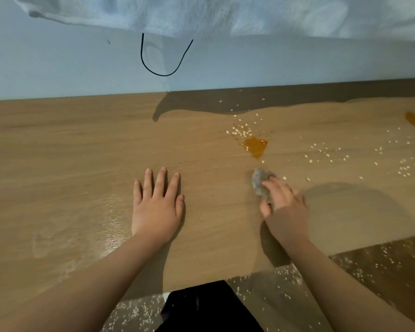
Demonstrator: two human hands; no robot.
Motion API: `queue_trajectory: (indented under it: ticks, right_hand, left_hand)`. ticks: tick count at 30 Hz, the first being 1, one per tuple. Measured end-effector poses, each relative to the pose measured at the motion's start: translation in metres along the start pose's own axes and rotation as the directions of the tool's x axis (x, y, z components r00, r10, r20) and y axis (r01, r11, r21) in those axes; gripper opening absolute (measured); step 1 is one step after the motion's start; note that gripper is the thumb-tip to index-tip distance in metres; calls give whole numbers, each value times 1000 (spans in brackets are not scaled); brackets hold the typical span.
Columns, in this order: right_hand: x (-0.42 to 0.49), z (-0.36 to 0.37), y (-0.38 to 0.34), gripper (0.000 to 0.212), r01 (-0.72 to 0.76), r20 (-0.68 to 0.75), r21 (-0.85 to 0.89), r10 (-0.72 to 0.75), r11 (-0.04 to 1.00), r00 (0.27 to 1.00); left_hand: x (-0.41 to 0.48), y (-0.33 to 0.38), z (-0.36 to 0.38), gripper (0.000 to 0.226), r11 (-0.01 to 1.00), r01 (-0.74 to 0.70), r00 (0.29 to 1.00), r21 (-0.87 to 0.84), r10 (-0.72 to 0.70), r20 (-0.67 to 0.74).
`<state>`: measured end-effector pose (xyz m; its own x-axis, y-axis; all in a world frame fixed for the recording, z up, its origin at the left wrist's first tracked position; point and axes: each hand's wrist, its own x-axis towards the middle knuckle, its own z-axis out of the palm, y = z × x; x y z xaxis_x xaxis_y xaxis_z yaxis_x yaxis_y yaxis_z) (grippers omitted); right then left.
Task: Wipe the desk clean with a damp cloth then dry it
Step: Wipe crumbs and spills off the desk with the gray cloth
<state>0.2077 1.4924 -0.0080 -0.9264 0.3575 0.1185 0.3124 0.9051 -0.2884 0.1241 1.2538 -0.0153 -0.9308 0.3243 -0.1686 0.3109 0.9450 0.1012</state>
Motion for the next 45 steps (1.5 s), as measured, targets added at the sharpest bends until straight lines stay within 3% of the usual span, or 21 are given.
queue_trajectory:
  ticks: [2, 3, 5, 7, 9, 11, 15, 17, 19, 22, 25, 28, 30, 32, 34, 35, 37, 39, 42, 43, 45]
  right_hand:
    - [9, 0, -2, 44, -215, 60, -40, 218, 976, 974]
    - [8, 2, -4, 45, -130, 98, -114, 141, 985, 985]
    - [6, -1, -6, 43, 213, 187, -159, -183, 964, 965]
    - [8, -2, 11, 42, 340, 163, -112, -320, 934, 933]
    - [15, -6, 37, 39, 178, 96, -31, -174, 984, 980]
    - [25, -13, 67, 42, -101, -25, 104, 104, 989, 994]
    - [46, -33, 129, 45, -423, -218, 146, 446, 894, 868]
    - [61, -38, 149, 46, -574, -207, 173, 600, 800, 773]
    - [79, -38, 159, 48, -642, -164, 154, 660, 751, 733]
    - [104, -29, 155, 50, -531, -123, 72, 536, 844, 835]
    - [105, -19, 125, 45, -200, -52, 94, 205, 975, 977]
    - [91, -21, 110, 41, 103, 16, 261, -110, 960, 994]
    - [94, -31, 126, 39, 74, -96, 312, -46, 947, 994]
    - [112, -35, 155, 38, -156, -187, 263, 209, 952, 960]
    - [132, -32, 169, 43, -374, -138, 127, 389, 919, 911]
    - [140, -28, 167, 45, -385, -107, 68, 390, 921, 915]
    - [148, -23, 148, 45, -302, -46, 39, 303, 953, 952]
    - [140, -20, 120, 42, -104, 27, 56, 103, 993, 994]
    - [103, -22, 93, 43, 259, 203, 171, -291, 951, 935]
    - [99, -24, 94, 46, 301, 239, 203, -345, 932, 907]
    - [116, -24, 113, 44, 245, 122, 186, -270, 951, 955]
  left_hand:
    - [0, 1, -1, 56, 1000, 8, 1000, 2, -8, 20]
    - [0, 3, -1, 54, 1000, 14, 1000, 0, -14, 28]
    - [2, 9, -3, 54, 1000, 30, 999, 1, -30, 21]
    - [6, 21, -5, 53, 999, 40, 999, -13, -40, 8]
    - [16, 42, -6, 54, 999, 40, 999, -23, -40, 11]
    - [29, 70, -4, 55, 999, 35, 999, -19, -34, 19]
    - [51, 121, 2, 57, 988, 149, 989, -40, -149, 5]
    - [55, 129, 5, 57, 975, 214, 976, -53, -216, -21]
    - [55, 130, 6, 56, 971, 232, 971, -57, -234, -41]
    - [54, 131, 7, 56, 970, 239, 968, -55, -242, -65]
    - [55, 132, 6, 56, 969, 241, 967, -63, -245, -74]
    - [53, 130, 5, 53, 967, 239, 964, -92, -247, -95]
    - [55, 128, 1, 49, 963, 241, 959, -120, -256, -125]
    - [65, 123, -6, 44, 955, 251, 950, -158, -274, -147]
    - [75, 116, -9, 46, 950, 269, 944, -160, -293, -153]
    - [78, 113, -7, 48, 953, 270, 945, -141, -290, -152]
    - [81, 111, -2, 52, 959, 260, 951, -110, -274, -142]
    - [83, 110, 2, 53, 963, 250, 957, -96, -261, -126]
    - [83, 110, 3, 53, 965, 245, 960, -90, -255, -118]
    - [83, 108, 2, 55, 966, 244, 961, -82, -252, -115]
    - [86, 103, -1, 63, 972, 225, 965, -70, -232, -124]
